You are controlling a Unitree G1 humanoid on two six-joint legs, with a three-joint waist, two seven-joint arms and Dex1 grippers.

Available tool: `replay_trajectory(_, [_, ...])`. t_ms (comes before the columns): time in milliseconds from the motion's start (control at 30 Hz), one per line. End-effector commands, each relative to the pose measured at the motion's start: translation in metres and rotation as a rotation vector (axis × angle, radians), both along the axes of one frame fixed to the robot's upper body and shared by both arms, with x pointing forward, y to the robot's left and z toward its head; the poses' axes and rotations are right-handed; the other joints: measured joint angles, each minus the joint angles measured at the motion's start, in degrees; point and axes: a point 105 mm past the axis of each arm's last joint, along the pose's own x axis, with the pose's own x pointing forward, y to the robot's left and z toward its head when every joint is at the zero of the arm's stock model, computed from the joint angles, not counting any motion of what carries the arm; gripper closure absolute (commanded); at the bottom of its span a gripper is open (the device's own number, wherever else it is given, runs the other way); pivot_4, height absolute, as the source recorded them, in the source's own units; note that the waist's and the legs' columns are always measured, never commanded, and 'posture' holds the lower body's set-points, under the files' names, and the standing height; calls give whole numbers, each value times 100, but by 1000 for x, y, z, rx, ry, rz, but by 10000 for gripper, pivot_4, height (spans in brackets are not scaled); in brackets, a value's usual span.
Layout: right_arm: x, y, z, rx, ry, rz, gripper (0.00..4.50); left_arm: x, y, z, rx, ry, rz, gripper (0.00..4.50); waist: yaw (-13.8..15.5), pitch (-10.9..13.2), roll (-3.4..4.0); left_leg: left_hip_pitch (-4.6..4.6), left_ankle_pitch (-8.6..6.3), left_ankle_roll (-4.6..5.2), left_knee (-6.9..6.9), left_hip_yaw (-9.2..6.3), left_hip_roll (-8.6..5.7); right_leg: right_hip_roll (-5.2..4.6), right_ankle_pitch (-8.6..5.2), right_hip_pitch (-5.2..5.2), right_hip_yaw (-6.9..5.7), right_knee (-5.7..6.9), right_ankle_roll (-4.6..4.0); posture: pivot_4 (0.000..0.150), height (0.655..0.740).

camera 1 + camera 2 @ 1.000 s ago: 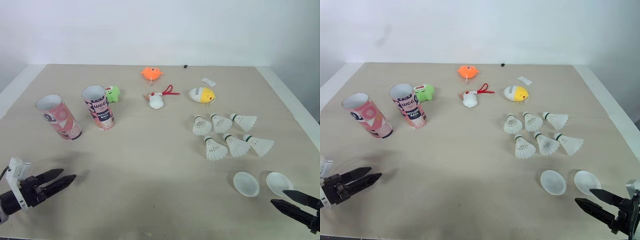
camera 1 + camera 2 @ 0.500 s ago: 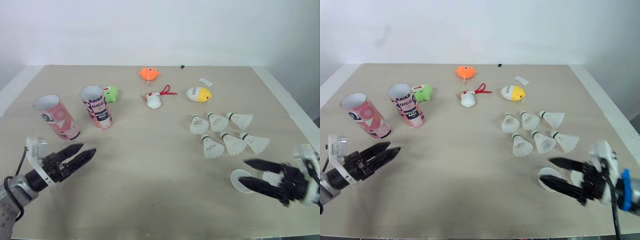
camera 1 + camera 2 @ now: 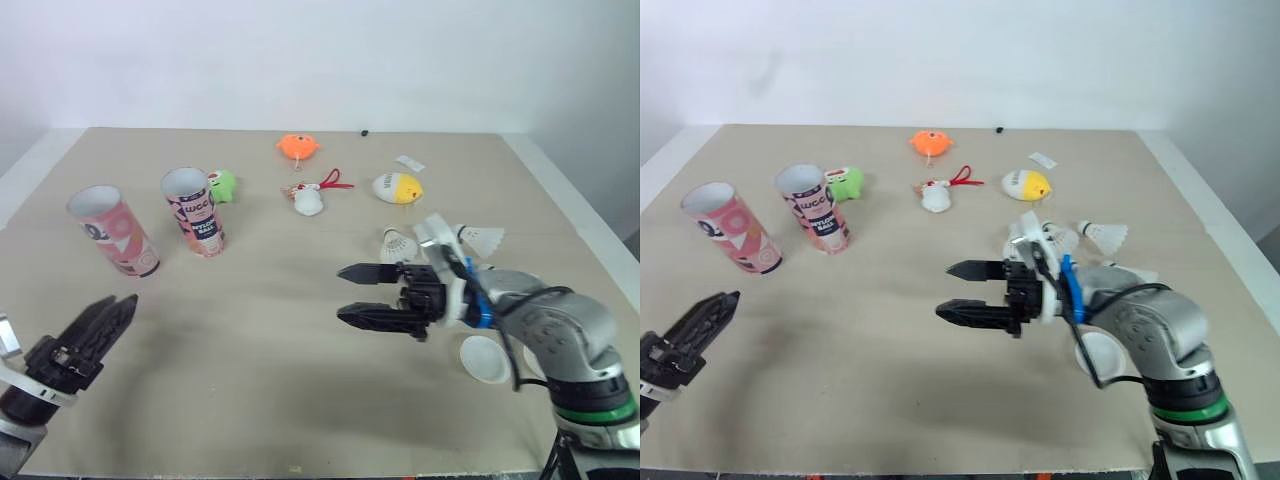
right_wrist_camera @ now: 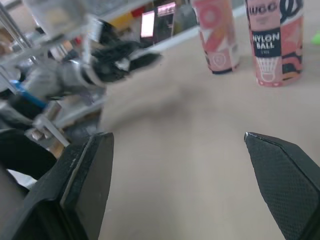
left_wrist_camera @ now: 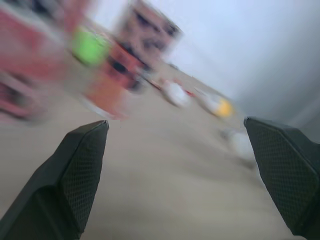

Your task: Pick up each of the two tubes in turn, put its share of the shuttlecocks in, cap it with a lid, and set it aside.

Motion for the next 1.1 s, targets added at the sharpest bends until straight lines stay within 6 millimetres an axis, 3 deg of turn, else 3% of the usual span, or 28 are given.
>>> replay_trajectory(33, [16,9,12,19,-87,-35,365,0,22,2,147,-16,160,0,14,-2,-2,-2,1,0,0,-1,0,1,0,-2,0,0,0,1500,7400])
replay_trajectory(233, [37,27,7,-23,-191,-130,365,12,34,-16,294,75,248,0,-2,-5,-8,-12,0,-1,0,14,7,4,23,-13,4,0,-27,1500,7400])
replay_trajectory(433, [36,38,6,-55,-304,-168,365,44,36,-31,370,126,245,0,-2,-4,-7,-21,0,-2,-4,10,21,24,37,-26,2,2,-18,1500,7400])
replay_trajectory(867, [36,29,8,-54,-349,-261,365,101,43,-46,442,167,217,0,-1,-5,-12,-22,-2,-7,-7,21,54,46,47,-35,-3,4,-43,1500,7400])
replay_trajectory(1100, [33,27,11,-46,-357,-275,365,126,47,-39,482,161,201,0,-3,-4,-13,-24,-3,-7,-8,21,57,53,49,-38,-4,4,-45,1500,7400])
